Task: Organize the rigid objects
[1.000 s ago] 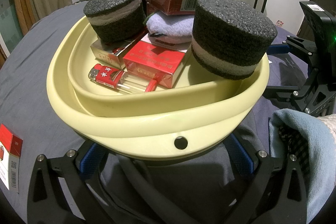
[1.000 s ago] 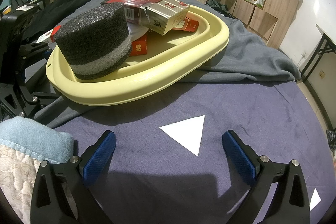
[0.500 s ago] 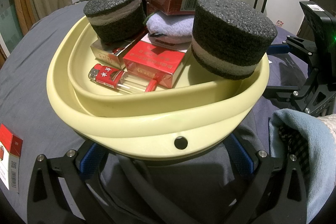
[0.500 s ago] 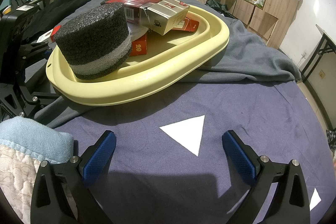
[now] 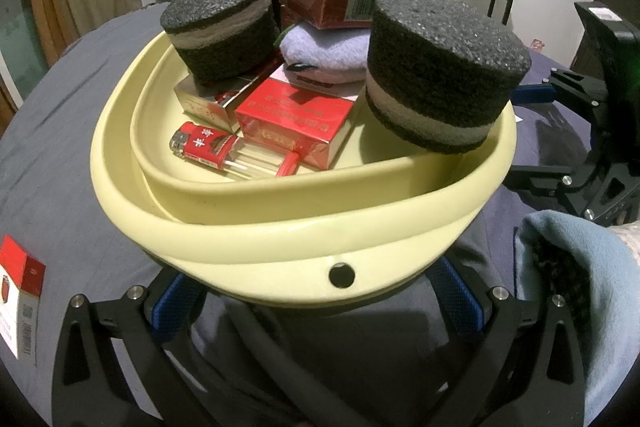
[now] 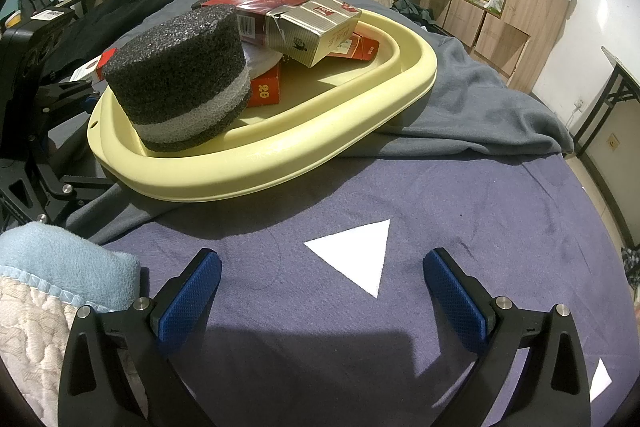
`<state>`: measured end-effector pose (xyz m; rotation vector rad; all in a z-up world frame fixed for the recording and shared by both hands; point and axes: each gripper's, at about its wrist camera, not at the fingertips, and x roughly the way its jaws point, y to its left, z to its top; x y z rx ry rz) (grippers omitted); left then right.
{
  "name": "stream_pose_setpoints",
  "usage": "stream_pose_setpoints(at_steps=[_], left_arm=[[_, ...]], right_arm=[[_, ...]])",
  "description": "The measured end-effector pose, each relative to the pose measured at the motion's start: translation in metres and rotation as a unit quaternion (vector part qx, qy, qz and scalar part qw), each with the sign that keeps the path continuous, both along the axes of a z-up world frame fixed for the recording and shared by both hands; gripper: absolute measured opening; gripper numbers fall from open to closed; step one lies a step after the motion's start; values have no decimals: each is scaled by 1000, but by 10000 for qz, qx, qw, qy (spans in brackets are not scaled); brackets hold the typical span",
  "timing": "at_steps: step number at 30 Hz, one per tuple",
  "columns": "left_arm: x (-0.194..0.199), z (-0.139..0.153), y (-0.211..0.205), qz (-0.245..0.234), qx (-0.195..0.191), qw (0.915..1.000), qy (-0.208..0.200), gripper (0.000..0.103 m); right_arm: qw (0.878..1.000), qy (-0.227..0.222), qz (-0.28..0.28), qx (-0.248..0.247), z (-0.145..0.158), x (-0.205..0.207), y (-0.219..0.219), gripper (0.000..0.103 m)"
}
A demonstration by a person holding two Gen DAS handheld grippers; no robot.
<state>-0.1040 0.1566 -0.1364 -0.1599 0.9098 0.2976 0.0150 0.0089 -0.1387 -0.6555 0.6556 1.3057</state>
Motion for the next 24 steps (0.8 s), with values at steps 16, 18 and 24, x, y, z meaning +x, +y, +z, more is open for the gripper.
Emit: stream_pose_setpoints(at_steps=[16,18,24], left_arm=[[1,-3,-4,34,26,10000,-10,103],[0,-3,-6,36,24,10000,-12,103],[0,-3,-6,36,21,10000,-11,103]], right_arm=[[10000,0,0,1,0,0,0,103],[10000,1,0,0,0,0,0,103],[10000,0,0,0,0,1,0,103]])
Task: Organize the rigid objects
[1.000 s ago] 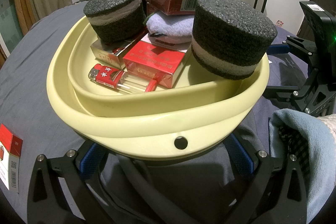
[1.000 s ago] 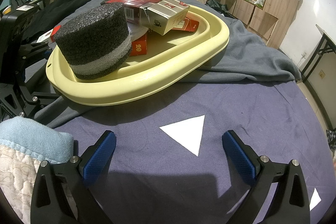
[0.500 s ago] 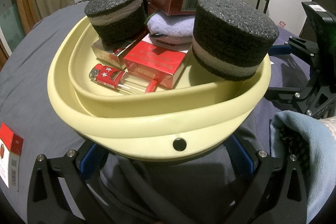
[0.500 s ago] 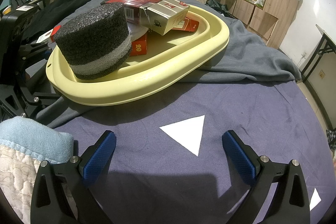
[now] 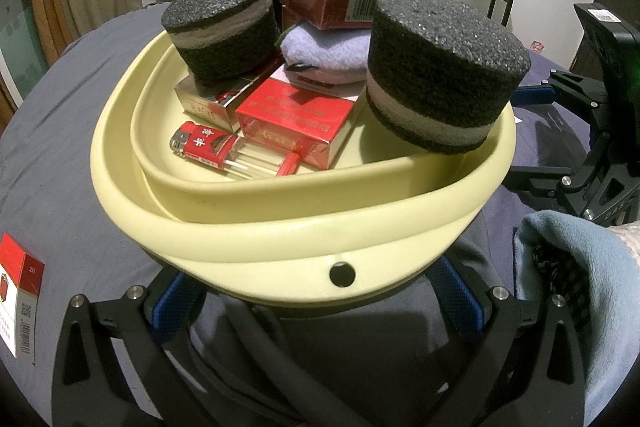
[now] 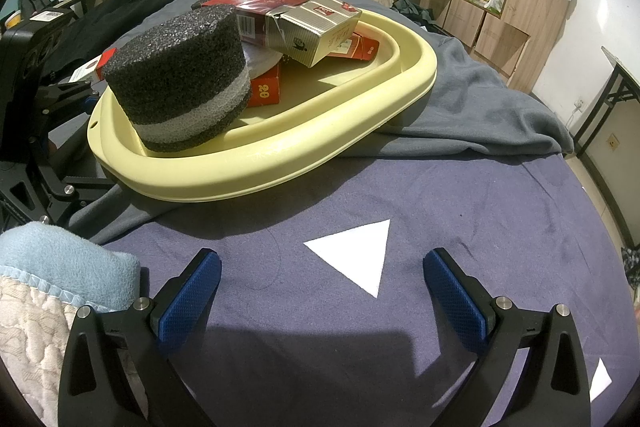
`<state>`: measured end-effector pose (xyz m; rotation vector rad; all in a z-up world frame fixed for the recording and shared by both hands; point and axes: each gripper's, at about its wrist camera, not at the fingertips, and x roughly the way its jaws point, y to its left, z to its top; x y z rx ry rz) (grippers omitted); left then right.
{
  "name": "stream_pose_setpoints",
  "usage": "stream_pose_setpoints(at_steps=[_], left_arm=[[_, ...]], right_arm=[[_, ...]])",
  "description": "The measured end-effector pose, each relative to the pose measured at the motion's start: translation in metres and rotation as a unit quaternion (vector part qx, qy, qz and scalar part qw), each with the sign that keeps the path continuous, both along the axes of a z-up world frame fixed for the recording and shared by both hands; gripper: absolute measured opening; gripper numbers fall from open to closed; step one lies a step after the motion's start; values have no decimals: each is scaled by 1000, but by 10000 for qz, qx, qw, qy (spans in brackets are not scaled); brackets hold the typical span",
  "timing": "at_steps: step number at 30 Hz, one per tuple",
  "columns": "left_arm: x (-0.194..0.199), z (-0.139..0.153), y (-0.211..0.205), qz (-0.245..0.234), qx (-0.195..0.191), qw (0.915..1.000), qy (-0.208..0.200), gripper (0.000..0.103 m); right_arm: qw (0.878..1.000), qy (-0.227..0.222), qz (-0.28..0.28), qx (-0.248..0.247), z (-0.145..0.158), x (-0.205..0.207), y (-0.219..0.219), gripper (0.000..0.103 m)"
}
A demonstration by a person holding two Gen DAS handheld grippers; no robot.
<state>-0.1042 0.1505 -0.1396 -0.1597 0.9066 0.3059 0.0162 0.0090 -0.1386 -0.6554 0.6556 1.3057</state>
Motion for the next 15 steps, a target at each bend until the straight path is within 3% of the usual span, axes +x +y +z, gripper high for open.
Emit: stream_pose_setpoints(at_steps=[15], left_arm=[[-2,1,0,-1,0,10000,-20,103]], right_arm=[[10000,1,0,1,0,-1,0,103]])
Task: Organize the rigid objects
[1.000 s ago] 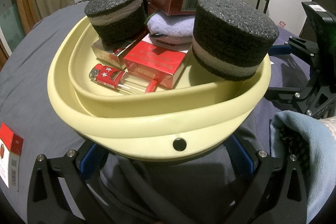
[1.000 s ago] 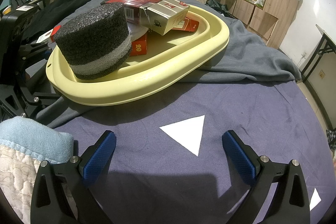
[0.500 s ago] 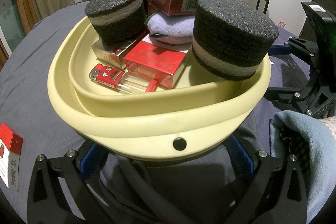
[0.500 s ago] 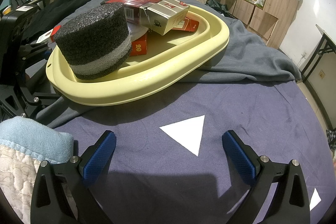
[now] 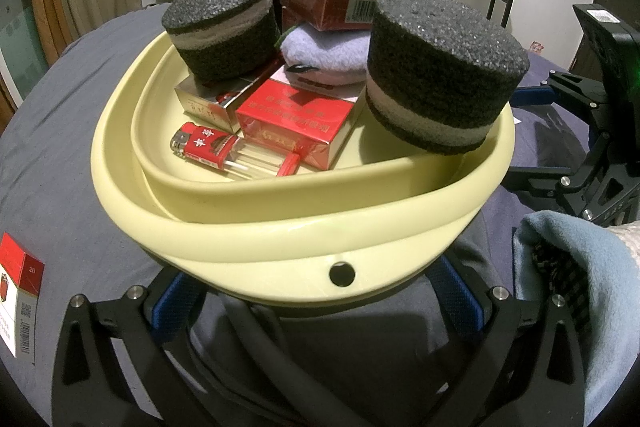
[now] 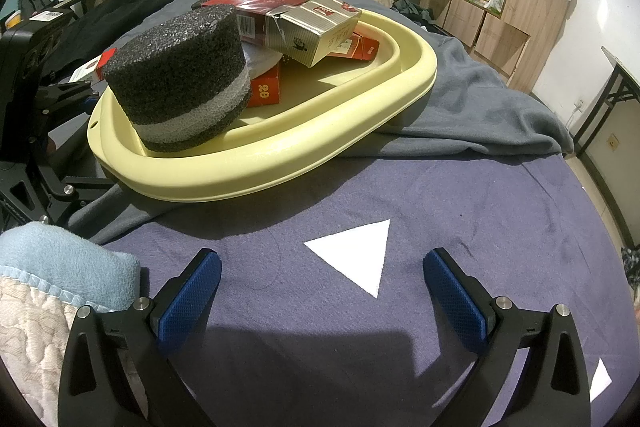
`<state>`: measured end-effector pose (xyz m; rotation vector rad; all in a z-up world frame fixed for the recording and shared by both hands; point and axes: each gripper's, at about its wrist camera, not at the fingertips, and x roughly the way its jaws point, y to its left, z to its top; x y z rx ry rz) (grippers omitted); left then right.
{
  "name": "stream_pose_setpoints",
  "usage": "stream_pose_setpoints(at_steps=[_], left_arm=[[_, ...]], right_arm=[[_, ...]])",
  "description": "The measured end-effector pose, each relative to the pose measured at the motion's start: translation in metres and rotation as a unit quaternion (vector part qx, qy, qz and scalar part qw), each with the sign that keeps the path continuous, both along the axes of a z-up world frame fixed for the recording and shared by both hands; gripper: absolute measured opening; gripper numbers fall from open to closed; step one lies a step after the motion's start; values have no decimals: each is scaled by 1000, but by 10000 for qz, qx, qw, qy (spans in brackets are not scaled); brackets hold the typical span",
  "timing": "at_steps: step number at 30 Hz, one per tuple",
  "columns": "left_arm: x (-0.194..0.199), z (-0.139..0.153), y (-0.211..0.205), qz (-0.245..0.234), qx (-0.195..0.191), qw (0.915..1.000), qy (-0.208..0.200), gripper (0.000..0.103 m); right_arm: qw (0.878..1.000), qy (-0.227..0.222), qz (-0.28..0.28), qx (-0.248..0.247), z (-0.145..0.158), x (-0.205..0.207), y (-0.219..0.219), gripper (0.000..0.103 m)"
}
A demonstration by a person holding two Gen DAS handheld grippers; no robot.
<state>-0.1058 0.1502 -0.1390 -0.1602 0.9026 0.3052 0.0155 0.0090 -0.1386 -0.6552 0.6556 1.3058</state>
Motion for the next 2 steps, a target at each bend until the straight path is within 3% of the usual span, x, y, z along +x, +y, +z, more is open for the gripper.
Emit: stream_pose_setpoints(at_steps=[2], left_arm=[[-1,0,-1,1,4,10000,3,103]], right_arm=[[10000,-1,0,0,0,-1,0,103]])
